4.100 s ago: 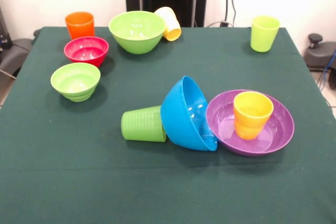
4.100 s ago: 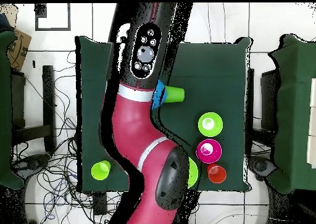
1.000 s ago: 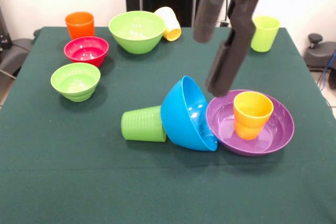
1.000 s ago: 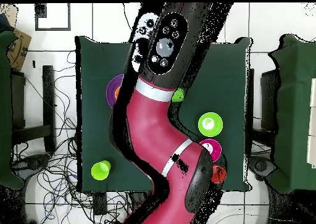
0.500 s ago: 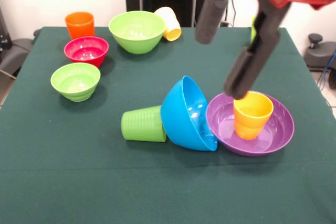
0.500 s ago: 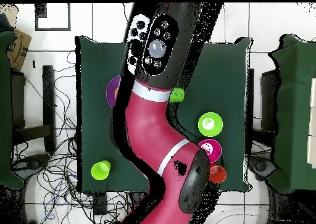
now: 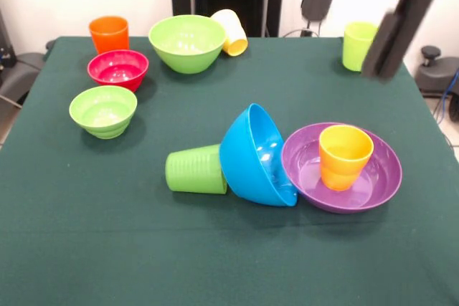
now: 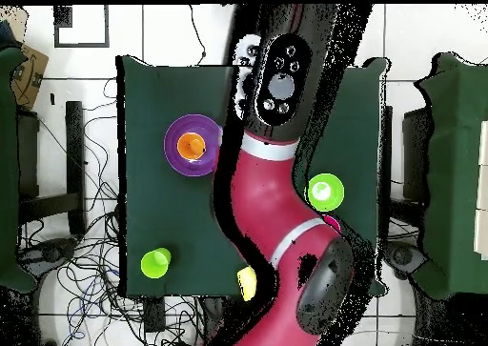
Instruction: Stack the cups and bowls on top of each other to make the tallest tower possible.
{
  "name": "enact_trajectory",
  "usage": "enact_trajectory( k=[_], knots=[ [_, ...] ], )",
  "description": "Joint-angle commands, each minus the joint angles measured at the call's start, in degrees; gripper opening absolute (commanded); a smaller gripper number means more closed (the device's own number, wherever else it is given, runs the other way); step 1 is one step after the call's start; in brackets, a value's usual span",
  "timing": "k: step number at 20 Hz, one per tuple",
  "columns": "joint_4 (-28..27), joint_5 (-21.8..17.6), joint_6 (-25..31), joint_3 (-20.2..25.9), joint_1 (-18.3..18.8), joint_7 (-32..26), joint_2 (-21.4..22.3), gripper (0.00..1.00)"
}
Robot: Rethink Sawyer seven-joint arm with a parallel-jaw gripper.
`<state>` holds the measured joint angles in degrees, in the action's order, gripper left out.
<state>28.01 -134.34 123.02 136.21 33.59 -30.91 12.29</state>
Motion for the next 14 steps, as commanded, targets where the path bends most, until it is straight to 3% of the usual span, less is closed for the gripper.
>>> enact_trajectory(
  k=[1, 2, 5, 8, 14],
  knots=[
    [19.21, 21.86, 12.41, -19.86, 7.89, 24.57, 2.56, 1.0],
    [21.72, 25.07, 12.04, -20.12, 8.8, 27.68, 2.55, 1.0],
    [24.32, 30.92, 8.7, -21.61, 10.16, 30.7, 2.74, 1.0],
    [30.6, 37.04, 6.73, -21.83, 13.06, 34.03, 2.52, 1.0],
    [38.77, 46.66, -0.19, -24.94, 17.39, 39.83, 3.56, 1.0]
  ],
)
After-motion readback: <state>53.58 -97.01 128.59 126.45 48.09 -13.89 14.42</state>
